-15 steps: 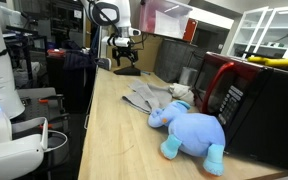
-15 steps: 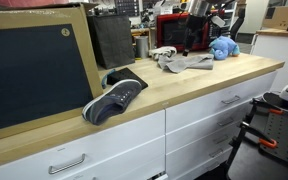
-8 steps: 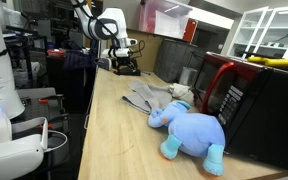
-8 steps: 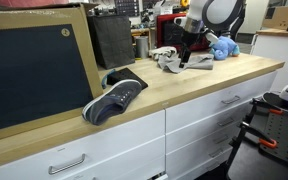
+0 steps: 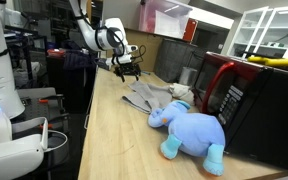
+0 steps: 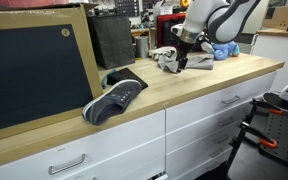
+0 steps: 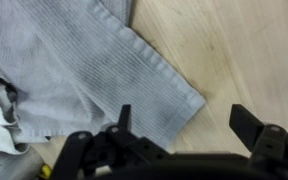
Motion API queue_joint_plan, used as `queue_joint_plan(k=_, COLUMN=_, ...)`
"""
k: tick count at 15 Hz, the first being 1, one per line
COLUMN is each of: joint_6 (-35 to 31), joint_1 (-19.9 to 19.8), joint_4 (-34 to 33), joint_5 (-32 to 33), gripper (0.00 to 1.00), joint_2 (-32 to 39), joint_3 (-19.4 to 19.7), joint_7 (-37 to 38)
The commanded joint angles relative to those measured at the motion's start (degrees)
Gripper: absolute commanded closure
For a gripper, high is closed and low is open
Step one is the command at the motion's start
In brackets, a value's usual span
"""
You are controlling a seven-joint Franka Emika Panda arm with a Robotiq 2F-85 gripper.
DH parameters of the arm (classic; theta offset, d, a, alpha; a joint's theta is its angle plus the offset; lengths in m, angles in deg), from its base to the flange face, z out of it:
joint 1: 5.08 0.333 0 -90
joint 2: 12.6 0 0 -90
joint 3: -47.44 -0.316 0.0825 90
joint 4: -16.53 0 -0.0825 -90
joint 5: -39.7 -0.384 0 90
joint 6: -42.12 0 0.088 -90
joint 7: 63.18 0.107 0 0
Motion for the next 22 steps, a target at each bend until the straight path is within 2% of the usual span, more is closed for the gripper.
queue_joint_plan(k=1, joint_6=-0.67, joint_1=3.57, joint_4=-4.62, joint_5=9.33, gripper=0.00, joint_2=3.82, joint_3=4.82, joint_7=9.14)
queue_joint_plan(k=3, joint_6=-0.53, joint_1=4.76, joint_4=-5.45, joint_5=13.05, gripper=0.00, joint_2=5.62, joint_3=6.56, joint_7=13.04)
queue_joint_plan(k=4, joint_6=-0.62, joint_1=5.25, joint_4=-5.73, joint_5=14.67, gripper=0.25, joint_2=6.63, joint_3=7.25, joint_7=14.56)
queue_joint_plan(k=5, joint_6=-0.60, joint_1=5.73, joint_4=-5.83, joint_5=16.14, gripper=0.26, joint_2=7.40, joint_3=7.96, joint_7=16.13)
queue_joint_plan(k=10, joint_6=-1.02, joint_1=6.87, joint_4=-5.68, joint_5=19.39, gripper=0.64, joint_2=8.36, joint_3=9.25, joint_7=20.80)
queue_joint_plan(k=15, joint_6=-1.50, joint_1=5.13, joint_4=-4.06, joint_5=16.54, gripper=0.99, joint_2=5.39, joint_3=7.97, joint_7=17.72)
queue_joint_plan(k=17, joint_6=-1.74, joint_1=3.20, joint_4=-2.71, joint_5=12.07, gripper=1.00, joint_2=3.64, joint_3=5.84, joint_7=14.38)
queue_joint_plan(k=22, joint_6=-0.65, joint_1=-3.88, joint_4=-1.56, joint_5=-5.54, gripper=0.98, joint_2=-0.44, joint_3=-3.23, joint_7=3.23)
